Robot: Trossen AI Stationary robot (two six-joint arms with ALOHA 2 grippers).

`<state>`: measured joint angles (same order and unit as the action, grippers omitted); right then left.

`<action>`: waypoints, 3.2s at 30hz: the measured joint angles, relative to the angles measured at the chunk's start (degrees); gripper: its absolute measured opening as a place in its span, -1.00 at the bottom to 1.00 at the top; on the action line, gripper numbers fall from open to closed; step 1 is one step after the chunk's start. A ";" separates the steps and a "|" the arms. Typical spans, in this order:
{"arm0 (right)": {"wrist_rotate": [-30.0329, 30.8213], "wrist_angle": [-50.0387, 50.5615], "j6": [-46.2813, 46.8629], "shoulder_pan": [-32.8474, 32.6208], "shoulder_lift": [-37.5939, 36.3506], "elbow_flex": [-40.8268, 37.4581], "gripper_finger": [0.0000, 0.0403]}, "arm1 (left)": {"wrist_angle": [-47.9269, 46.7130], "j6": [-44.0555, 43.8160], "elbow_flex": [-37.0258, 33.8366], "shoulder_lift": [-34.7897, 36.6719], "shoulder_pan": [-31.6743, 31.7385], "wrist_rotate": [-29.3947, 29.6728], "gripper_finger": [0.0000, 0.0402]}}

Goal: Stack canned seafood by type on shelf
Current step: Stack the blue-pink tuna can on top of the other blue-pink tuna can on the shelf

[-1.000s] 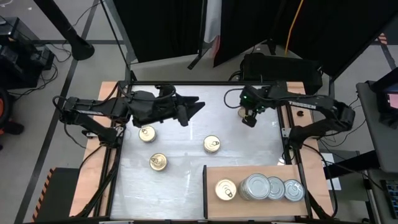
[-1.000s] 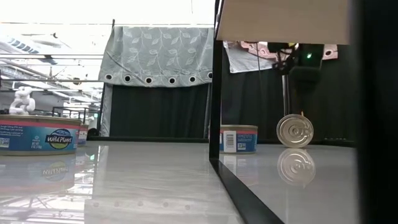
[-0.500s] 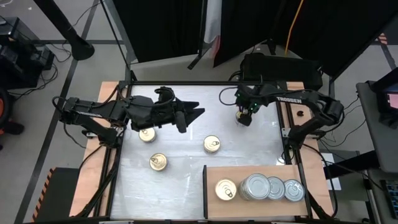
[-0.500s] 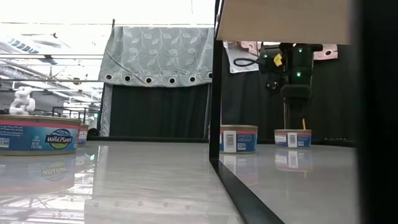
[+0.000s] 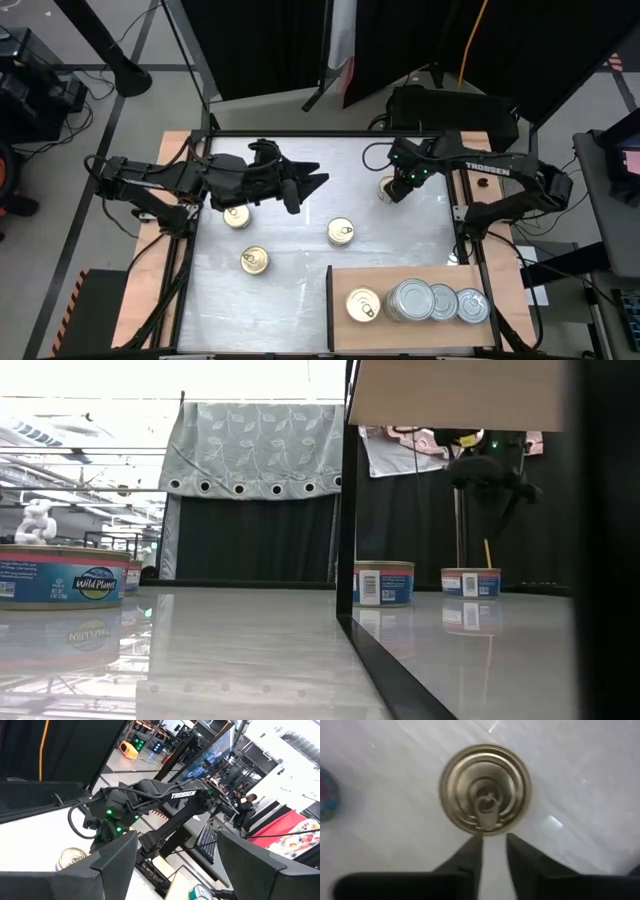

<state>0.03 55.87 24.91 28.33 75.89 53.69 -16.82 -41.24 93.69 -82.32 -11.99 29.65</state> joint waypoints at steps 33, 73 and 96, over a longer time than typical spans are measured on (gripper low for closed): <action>1.23 -2.27 4.62 1.97 9.34 -5.18 -1.00 | 0.00 1.60 0.00 0.00 -0.42 0.18 0.37; -12.01 9.72 -5.23 -5.71 -24.39 -4.53 -0.15 | -3.23 2.64 0.04 3.45 -0.08 0.30 0.37; 3.06 -4.67 -80.05 -10.21 -12.56 -5.38 0.81 | -2.99 4.17 0.04 3.43 -0.09 0.37 0.37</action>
<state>3.09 51.19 -55.14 18.12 63.33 48.31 -19.81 -37.07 93.73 -78.89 -12.08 30.02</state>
